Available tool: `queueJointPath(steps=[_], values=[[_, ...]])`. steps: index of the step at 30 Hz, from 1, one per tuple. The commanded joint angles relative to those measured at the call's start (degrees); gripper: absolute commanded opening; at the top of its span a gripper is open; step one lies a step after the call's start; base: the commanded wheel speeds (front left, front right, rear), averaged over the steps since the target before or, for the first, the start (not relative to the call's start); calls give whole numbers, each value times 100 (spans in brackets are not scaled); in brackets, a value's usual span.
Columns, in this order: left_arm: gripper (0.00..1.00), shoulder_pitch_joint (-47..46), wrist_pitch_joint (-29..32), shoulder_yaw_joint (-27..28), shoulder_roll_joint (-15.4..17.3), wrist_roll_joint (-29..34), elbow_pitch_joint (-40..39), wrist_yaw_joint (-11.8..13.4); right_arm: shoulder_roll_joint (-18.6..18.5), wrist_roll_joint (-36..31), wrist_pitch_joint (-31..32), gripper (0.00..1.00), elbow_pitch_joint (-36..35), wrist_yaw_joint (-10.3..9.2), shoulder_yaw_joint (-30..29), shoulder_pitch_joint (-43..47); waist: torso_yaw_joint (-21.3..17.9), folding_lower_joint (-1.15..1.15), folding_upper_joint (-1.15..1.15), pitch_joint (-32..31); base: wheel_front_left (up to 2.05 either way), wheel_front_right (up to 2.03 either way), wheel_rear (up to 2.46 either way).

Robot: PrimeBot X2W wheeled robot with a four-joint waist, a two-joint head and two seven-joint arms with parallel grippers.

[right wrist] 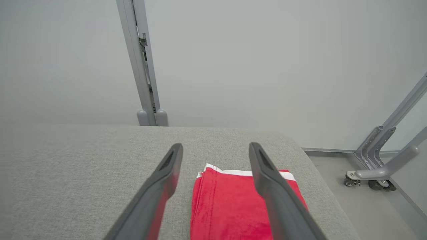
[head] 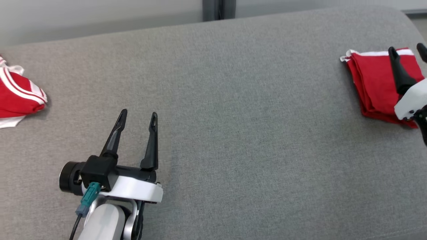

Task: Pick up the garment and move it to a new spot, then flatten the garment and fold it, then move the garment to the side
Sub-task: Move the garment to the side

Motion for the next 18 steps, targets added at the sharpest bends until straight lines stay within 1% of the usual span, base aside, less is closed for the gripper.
queueJointPath(steps=[1, 5, 8, 9, 14, 18], values=[[100, 67, -31, 80, 23, 49, 12, 44, 51, 43, -136, 100, -87, 0, -102, 219, 110, 0, 0, -270, 0, 0, 0], [100, 253, -31, 244, -6, 69, -13, 36, 269, -32, -298, 100, -399, 0, -438, 756, 239, 0, 0, -520, 0, 0, 0], [100, 406, -32, 337, -26, 124, -13, 41, 409, -285, -326, 100, -705, -1, -802, 1219, 330, 0, 0, -668, 0, 0, 0], [100, 468, -32, 379, -34, 134, -11, 32, 482, -411, -330, 100, -900, 0, -1006, 1379, 358, 0, 0, -701, 0, 0, 0], [100, 759, -33, 489, -1, 290, 117, 22, 1040, -1127, -328, 100, -1984, -1, -2014, 2502, 516, 0, 0, -884, 0, 0, 0], [100, 949, -33, 548, -53, 311, 192, -3, 1663, -1808, -328, 100, -2736, 0, -2592, 3344, 641, 0, 0, -1019, 0, 0, 0]])
